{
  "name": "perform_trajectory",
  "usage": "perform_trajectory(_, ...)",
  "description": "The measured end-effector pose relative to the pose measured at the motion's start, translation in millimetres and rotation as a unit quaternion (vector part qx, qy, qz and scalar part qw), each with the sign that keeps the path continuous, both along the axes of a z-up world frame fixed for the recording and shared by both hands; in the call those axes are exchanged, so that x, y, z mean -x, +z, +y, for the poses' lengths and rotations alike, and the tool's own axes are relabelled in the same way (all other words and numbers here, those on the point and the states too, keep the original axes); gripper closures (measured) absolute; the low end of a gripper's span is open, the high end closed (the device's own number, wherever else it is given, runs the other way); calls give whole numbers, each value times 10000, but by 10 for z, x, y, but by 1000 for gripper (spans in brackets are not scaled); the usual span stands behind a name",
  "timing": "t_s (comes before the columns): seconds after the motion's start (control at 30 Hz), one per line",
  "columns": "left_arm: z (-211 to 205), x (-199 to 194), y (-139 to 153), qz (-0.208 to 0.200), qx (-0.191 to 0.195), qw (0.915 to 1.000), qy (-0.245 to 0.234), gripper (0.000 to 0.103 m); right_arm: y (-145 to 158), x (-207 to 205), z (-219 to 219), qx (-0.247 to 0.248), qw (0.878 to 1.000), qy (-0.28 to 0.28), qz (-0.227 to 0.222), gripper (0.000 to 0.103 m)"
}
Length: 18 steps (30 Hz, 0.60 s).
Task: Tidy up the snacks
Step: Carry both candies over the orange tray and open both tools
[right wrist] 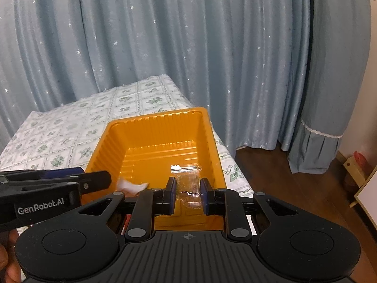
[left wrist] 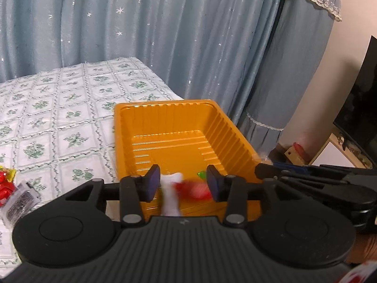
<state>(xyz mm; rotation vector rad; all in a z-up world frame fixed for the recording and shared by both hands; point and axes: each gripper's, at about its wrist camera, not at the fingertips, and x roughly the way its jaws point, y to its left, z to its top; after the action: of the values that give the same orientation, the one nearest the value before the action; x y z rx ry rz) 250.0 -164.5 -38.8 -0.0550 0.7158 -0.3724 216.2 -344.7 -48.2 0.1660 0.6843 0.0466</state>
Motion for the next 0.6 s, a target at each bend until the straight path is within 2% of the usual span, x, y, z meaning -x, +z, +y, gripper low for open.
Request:
perform_trajectory(0.27, 281, 110, -2, 79, 68, 9993, 373, 62, 13, -20, 54, -100, 9999, 88, 23, 81)
perform_trajectory(0.6, 484, 221, 34, 58, 89, 9983, 569, 58, 4, -105, 190, -149, 9995, 261, 13, 81)
